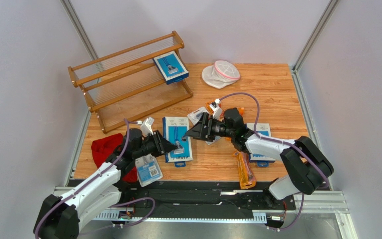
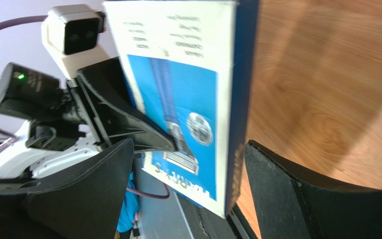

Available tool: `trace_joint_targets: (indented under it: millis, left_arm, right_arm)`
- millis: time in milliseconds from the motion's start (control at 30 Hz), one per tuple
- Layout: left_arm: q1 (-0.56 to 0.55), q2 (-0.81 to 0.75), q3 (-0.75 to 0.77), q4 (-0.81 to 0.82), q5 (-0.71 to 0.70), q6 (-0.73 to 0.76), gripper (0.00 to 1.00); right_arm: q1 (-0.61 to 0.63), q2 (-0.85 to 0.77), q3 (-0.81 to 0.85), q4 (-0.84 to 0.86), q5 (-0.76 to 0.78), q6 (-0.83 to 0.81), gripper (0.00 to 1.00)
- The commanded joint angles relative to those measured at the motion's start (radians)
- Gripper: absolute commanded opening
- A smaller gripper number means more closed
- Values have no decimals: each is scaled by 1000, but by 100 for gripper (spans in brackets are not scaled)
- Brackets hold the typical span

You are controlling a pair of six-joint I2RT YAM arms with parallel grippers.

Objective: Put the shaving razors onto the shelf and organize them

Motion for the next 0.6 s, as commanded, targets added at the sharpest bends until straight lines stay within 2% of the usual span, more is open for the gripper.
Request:
trace_joint_targets:
  millis: [0, 333, 467, 567]
  left_arm:
    - [-3, 17, 63, 130, 96, 35, 27]
    - [-3, -30, 68, 226, 177, 2, 27]
    - [-3, -23, 67, 233, 215, 3, 27]
    - [-3, -18, 62, 237, 221, 2, 27]
  right_arm:
    - [-4, 38, -3, 170, -81, 59, 84]
    - [-3, 55, -3, 205, -98, 75, 83]
    - [-3, 67, -11, 276, -120, 109, 79]
    - [-3, 78, -22, 354, -140, 143, 71]
